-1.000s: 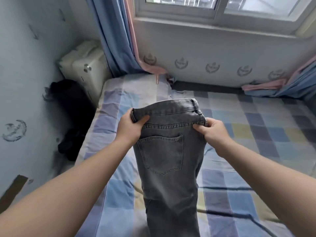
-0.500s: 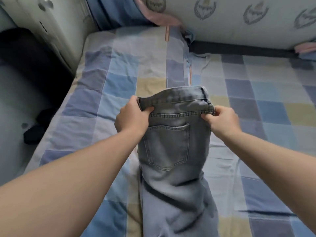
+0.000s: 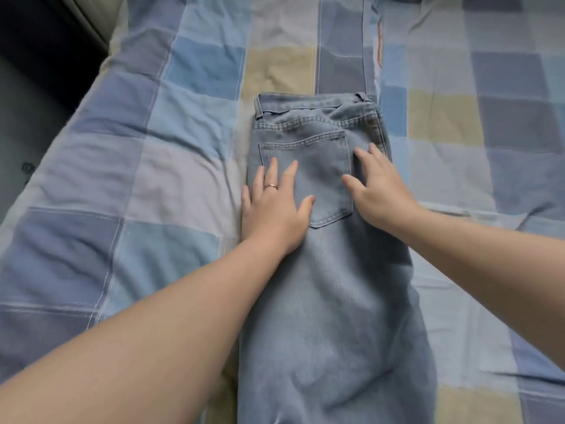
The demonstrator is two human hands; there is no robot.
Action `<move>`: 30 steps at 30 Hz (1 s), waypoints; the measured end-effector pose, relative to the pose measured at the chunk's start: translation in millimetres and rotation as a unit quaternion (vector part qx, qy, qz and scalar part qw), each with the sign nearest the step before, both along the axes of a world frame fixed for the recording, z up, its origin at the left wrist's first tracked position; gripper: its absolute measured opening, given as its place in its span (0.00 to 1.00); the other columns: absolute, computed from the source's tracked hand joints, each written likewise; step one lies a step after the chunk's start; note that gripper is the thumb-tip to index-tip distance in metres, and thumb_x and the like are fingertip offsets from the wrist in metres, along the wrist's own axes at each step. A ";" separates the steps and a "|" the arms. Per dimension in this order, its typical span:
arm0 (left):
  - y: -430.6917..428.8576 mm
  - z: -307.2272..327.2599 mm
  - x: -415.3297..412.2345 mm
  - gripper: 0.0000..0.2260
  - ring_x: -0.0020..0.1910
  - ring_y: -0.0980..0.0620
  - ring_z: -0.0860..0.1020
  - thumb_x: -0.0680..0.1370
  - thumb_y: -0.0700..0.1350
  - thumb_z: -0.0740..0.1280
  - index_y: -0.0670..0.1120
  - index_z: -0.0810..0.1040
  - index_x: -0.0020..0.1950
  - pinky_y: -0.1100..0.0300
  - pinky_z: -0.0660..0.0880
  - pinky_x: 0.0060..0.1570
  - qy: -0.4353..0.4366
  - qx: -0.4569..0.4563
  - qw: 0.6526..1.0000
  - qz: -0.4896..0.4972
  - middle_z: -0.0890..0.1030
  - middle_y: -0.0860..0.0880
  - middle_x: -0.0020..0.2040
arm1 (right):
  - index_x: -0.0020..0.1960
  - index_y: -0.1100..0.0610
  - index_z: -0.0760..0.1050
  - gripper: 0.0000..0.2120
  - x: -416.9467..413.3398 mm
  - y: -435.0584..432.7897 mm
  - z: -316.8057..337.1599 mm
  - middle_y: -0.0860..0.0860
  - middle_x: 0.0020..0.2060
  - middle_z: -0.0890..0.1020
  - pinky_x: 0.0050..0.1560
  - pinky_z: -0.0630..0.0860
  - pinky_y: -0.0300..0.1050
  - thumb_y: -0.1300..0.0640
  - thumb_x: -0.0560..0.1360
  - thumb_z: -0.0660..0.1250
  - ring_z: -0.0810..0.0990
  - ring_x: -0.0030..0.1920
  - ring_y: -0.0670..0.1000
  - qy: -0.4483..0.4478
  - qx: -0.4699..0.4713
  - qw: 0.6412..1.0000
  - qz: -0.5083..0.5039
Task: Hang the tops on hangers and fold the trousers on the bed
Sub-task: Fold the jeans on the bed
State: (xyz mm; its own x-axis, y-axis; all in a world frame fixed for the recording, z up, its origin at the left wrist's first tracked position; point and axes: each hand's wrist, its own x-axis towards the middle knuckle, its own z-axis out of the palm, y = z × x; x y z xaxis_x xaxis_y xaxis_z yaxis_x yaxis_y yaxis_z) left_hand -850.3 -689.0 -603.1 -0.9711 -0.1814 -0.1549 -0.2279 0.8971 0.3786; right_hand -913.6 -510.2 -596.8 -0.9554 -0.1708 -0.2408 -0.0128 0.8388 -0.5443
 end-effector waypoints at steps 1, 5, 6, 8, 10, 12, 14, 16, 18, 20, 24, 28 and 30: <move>2.1 1.0 9.0 0.31 0.82 0.48 0.47 0.81 0.61 0.60 0.57 0.54 0.82 0.43 0.47 0.78 -0.001 -0.008 1.000 -0.007 0.49 0.49 0.84 | 0.81 0.50 0.55 0.30 9.0 3.6 2.2 0.51 0.82 0.51 0.79 0.51 0.58 0.45 0.83 0.59 0.50 0.81 0.53 0.005 0.004 1.000 0.004; 12.2 19.9 55.8 0.30 0.82 0.47 0.46 0.81 0.61 0.59 0.58 0.54 0.82 0.43 0.47 0.78 -0.014 -0.019 0.999 -0.034 0.48 0.50 0.84 | 0.81 0.48 0.55 0.30 55.1 19.2 21.5 0.51 0.82 0.51 0.79 0.51 0.56 0.44 0.82 0.59 0.51 0.81 0.54 0.009 0.024 0.999 0.025; 15.1 27.0 70.3 0.30 0.82 0.47 0.46 0.81 0.61 0.59 0.58 0.54 0.82 0.43 0.47 0.78 -0.018 -0.024 0.998 -0.048 0.48 0.50 0.84 | 0.81 0.46 0.54 0.30 68.9 23.5 28.3 0.50 0.82 0.51 0.79 0.51 0.56 0.44 0.82 0.59 0.51 0.81 0.54 0.002 0.030 0.999 0.031; 19.0 43.9 101.1 0.30 0.82 0.46 0.46 0.81 0.61 0.59 0.58 0.54 0.82 0.43 0.47 0.78 -0.032 -0.034 0.995 -0.084 0.48 0.50 0.84 | 0.81 0.44 0.54 0.30 96.9 31.3 43.3 0.48 0.82 0.51 0.77 0.51 0.55 0.44 0.81 0.60 0.51 0.81 0.53 -0.018 0.034 0.999 0.038; 20.9 62.4 133.3 0.30 0.82 0.46 0.46 0.82 0.60 0.59 0.57 0.55 0.82 0.43 0.48 0.78 -0.045 -0.031 0.994 -0.098 0.48 0.50 0.84 | 0.81 0.45 0.55 0.31 125.9 34.8 61.4 0.48 0.82 0.52 0.77 0.53 0.56 0.46 0.81 0.62 0.52 0.80 0.53 -0.038 0.021 0.998 0.046; 24.5 82.8 167.7 0.29 0.82 0.46 0.48 0.82 0.60 0.59 0.56 0.56 0.82 0.46 0.50 0.78 -0.068 -0.013 0.994 -0.088 0.48 0.50 0.84 | 0.80 0.48 0.58 0.30 155.4 36.0 81.9 0.50 0.81 0.54 0.78 0.55 0.57 0.49 0.81 0.63 0.55 0.80 0.54 -0.070 0.001 0.996 0.051; 29.2 101.5 205.6 0.29 0.82 0.47 0.48 0.82 0.60 0.59 0.56 0.56 0.82 0.46 0.51 0.78 -0.104 0.005 0.991 -0.085 0.49 0.50 0.84 | 0.80 0.50 0.59 0.29 186.6 38.2 100.2 0.51 0.81 0.55 0.77 0.56 0.57 0.50 0.82 0.63 0.56 0.80 0.55 -0.096 -0.003 0.994 0.056; 33.1 118.1 242.7 0.28 0.82 0.47 0.49 0.82 0.59 0.59 0.56 0.57 0.81 0.48 0.52 0.77 -0.131 0.030 0.988 -0.074 0.50 0.50 0.84 | 0.80 0.50 0.59 0.28 217.4 43.5 117.5 0.51 0.81 0.56 0.77 0.57 0.58 0.50 0.82 0.63 0.56 0.80 0.54 -0.114 0.001 0.992 0.053; 35.1 134.3 277.9 0.28 0.81 0.47 0.51 0.82 0.58 0.61 0.55 0.59 0.81 0.49 0.52 0.77 -0.146 0.060 0.987 -0.045 0.52 0.50 0.83 | 0.80 0.50 0.60 0.28 248.0 51.4 133.8 0.51 0.81 0.57 0.76 0.58 0.58 0.50 0.82 0.62 0.57 0.79 0.54 -0.120 0.007 0.992 0.048; 37.6 149.0 310.3 0.27 0.81 0.47 0.52 0.82 0.57 0.62 0.54 0.61 0.80 0.50 0.53 0.76 -0.157 0.084 0.984 -0.020 0.54 0.50 0.83 | 0.80 0.50 0.60 0.27 278.9 60.4 148.2 0.51 0.80 0.58 0.76 0.58 0.57 0.50 0.82 0.62 0.58 0.79 0.54 -0.113 0.026 0.992 0.053; 42.0 173.5 365.9 0.26 0.80 0.47 0.54 0.82 0.57 0.62 0.54 0.63 0.79 0.46 0.55 0.75 -0.185 0.120 0.975 -0.001 0.55 0.50 0.83 | 0.80 0.50 0.60 0.27 340.8 74.9 175.1 0.51 0.80 0.59 0.75 0.59 0.56 0.50 0.82 0.62 0.58 0.79 0.54 -0.110 0.076 0.989 0.064; 46.1 184.1 418.8 0.26 0.80 0.47 0.55 0.82 0.56 0.62 0.54 0.63 0.79 0.47 0.58 0.76 -0.197 0.123 0.972 -0.027 0.57 0.49 0.82 | 0.80 0.51 0.60 0.28 400.4 93.1 190.4 0.52 0.80 0.60 0.75 0.60 0.57 0.50 0.82 0.62 0.58 0.79 0.56 -0.115 0.107 0.985 0.065; 51.7 183.6 449.8 0.26 0.80 0.47 0.55 0.82 0.56 0.62 0.54 0.63 0.79 0.47 0.58 0.75 -0.212 0.114 0.970 -0.035 0.57 0.48 0.82 | 0.80 0.51 0.60 0.28 432.0 106.1 192.4 0.52 0.80 0.60 0.74 0.61 0.58 0.49 0.82 0.61 0.58 0.79 0.56 -0.116 0.131 0.981 0.081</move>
State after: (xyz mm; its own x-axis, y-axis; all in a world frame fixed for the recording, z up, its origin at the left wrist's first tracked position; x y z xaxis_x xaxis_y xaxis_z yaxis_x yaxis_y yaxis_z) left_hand -400.5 -637.3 -419.5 -0.8205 -0.0308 -0.5708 -0.3477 0.8195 0.4555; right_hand -481.6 -404.1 -404.4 -0.8346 -0.2194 -0.5053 -0.0585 0.9474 -0.3147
